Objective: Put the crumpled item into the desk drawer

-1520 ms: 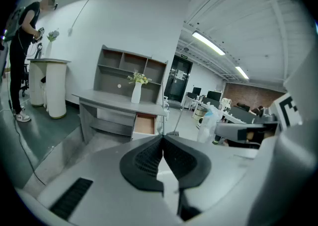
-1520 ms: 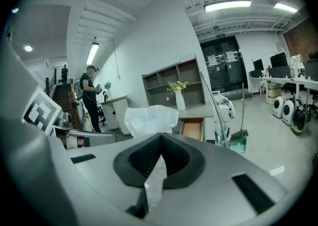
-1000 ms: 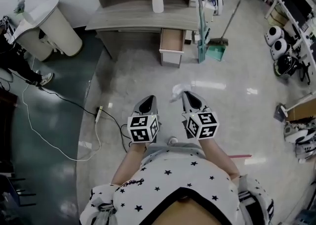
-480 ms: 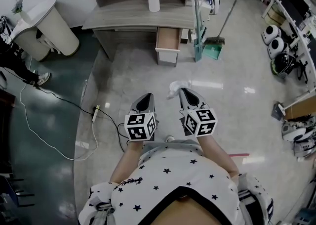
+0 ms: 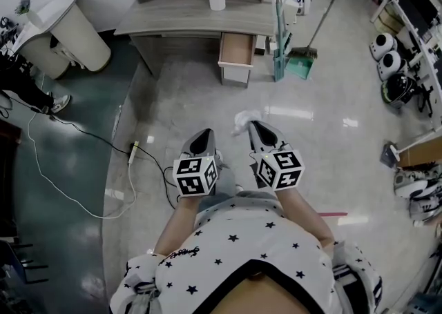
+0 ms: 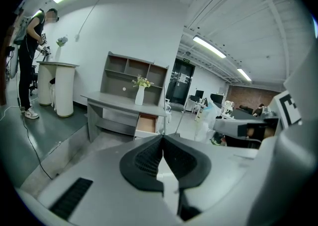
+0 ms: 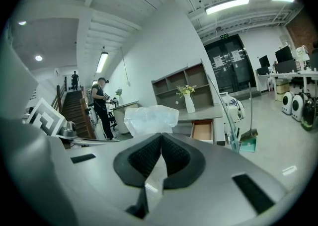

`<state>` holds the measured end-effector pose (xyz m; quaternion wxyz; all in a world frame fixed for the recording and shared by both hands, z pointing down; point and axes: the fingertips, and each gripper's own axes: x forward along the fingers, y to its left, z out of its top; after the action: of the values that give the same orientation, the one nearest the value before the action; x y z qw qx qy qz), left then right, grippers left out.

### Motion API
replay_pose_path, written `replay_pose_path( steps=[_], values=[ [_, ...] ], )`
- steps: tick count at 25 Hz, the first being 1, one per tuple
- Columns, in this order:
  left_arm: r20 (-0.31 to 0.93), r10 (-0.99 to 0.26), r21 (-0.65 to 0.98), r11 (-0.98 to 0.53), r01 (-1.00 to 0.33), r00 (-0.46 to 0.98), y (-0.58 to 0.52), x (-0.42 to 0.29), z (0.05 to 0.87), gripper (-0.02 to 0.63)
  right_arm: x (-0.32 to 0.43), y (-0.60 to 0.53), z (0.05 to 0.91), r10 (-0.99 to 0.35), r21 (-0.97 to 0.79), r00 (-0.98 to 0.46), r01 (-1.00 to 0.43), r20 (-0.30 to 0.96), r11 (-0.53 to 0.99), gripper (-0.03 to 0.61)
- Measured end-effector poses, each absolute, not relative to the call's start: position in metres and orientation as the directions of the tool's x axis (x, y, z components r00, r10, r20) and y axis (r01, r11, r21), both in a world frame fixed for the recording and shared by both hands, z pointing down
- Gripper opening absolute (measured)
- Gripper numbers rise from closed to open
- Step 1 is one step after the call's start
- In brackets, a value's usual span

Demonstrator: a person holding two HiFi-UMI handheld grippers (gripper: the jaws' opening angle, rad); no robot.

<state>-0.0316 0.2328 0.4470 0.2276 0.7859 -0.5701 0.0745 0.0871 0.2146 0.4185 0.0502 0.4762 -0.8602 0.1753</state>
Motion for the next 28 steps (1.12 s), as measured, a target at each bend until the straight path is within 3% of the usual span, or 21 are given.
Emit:
replay_pose_path(
  steps=[28],
  values=[
    [0.417,-0.792,0.293,-0.347,-0.891,0.446,-0.020,-0.044,0.454,0.014,0.063,-0.026,0.422,-0.821,-0.261,-0.496,-0.863,0.281,0.432,-0.005]
  ],
)
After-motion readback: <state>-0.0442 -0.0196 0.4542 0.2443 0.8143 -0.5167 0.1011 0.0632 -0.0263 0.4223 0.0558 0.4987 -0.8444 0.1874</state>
